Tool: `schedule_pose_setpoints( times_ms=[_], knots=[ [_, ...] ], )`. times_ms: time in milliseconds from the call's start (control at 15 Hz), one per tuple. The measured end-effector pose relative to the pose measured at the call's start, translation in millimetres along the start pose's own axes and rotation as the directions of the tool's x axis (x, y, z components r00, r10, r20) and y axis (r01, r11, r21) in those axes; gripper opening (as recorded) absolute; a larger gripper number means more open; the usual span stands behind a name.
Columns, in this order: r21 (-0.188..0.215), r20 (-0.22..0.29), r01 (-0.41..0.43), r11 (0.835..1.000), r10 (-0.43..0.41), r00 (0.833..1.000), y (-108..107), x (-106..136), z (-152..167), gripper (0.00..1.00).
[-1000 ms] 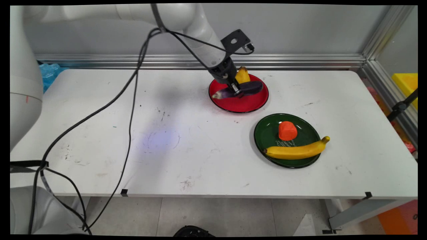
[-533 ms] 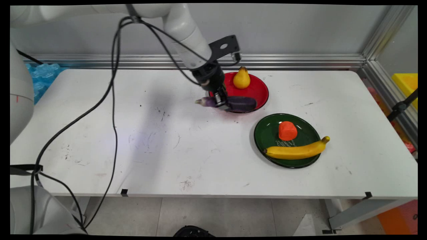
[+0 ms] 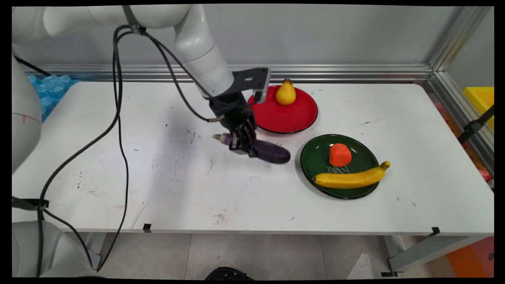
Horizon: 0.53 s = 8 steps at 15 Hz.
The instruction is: Place the picked object on the table
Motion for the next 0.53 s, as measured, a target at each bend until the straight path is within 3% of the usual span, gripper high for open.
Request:
schedule_pose_setpoints(
  times_ms=[333,533],
  knots=[
    [-0.064,-0.016,-0.065,0.996,0.064,0.998,7,-8,36,0.0],
    [-0.081,-0.031,-0.086,0.993,0.084,0.996,3,-11,61,0.0]
  ],
)
